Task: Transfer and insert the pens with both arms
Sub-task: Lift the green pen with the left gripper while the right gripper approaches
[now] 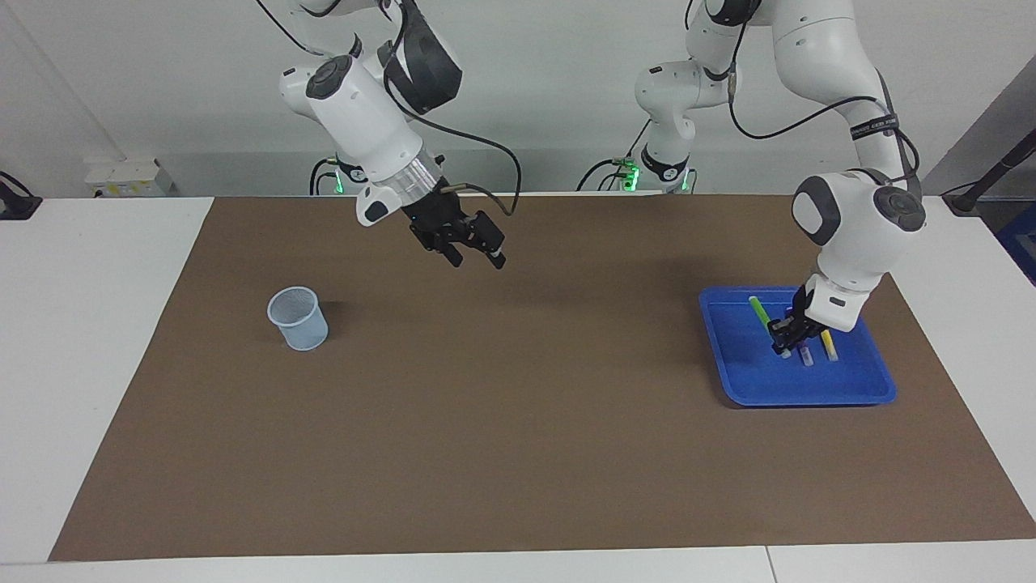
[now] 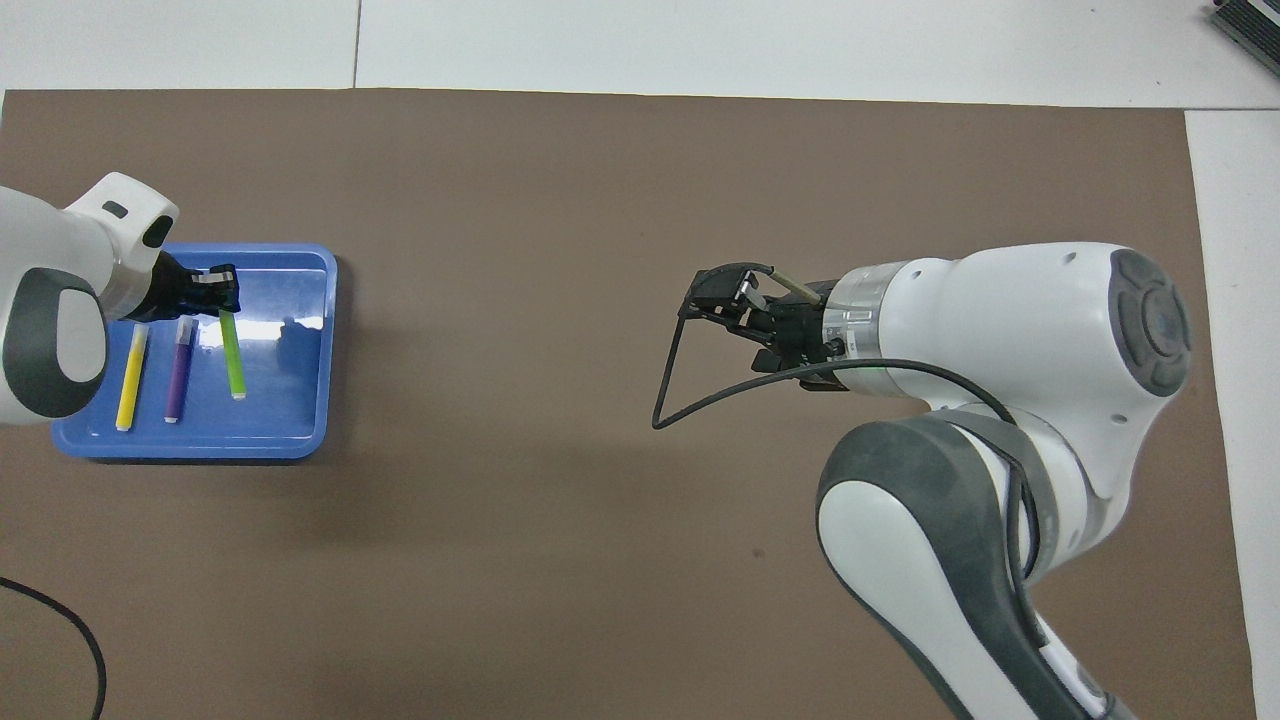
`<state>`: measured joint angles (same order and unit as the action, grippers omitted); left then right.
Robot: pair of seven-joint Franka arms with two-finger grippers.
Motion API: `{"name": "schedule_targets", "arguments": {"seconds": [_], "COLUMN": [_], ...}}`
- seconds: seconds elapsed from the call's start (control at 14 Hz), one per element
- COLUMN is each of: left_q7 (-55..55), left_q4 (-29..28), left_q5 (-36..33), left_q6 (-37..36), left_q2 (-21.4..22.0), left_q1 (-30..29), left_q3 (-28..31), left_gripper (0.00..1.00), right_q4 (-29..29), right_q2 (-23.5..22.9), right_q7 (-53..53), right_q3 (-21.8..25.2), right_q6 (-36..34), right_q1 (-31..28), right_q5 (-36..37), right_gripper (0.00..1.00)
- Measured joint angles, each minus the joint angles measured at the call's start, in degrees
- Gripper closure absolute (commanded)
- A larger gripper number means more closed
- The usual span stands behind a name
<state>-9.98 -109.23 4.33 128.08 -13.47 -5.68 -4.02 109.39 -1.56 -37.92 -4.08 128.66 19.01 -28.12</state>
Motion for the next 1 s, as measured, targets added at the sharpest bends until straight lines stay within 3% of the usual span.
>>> {"name": "schedule_targets", "arguments": {"seconds": [0.36, 0.64, 1.0], "left_q7": [-17.9, -38.9, -60.9], "left_q4": [0.1, 0.1, 0.1], "left_q5": [7.1, 8.4, 15.7], "left_q6": [-0.4, -0.6, -0.6], "left_q2": [4.6, 7.5, 10.7], "left_q1": [0.2, 3.3, 7.8], "left_q3": [-2.2, -3.4, -3.6], "left_gripper": [1.00, 1.00, 1.00], "right_q4": [0.1, 0.2, 0.7], "right_q2": [0.0, 0.0, -0.7], "right_q7": [-1.0, -1.0, -4.9], "right_q3": [0.0, 0.0, 0.0], "right_q6": [0.6, 1.3, 8.3], "right_q1": [0.1, 0.1, 2.4], "right_q5": [0.0, -3.2, -5.2], "right_gripper": [0.00, 0.00, 0.00]}}
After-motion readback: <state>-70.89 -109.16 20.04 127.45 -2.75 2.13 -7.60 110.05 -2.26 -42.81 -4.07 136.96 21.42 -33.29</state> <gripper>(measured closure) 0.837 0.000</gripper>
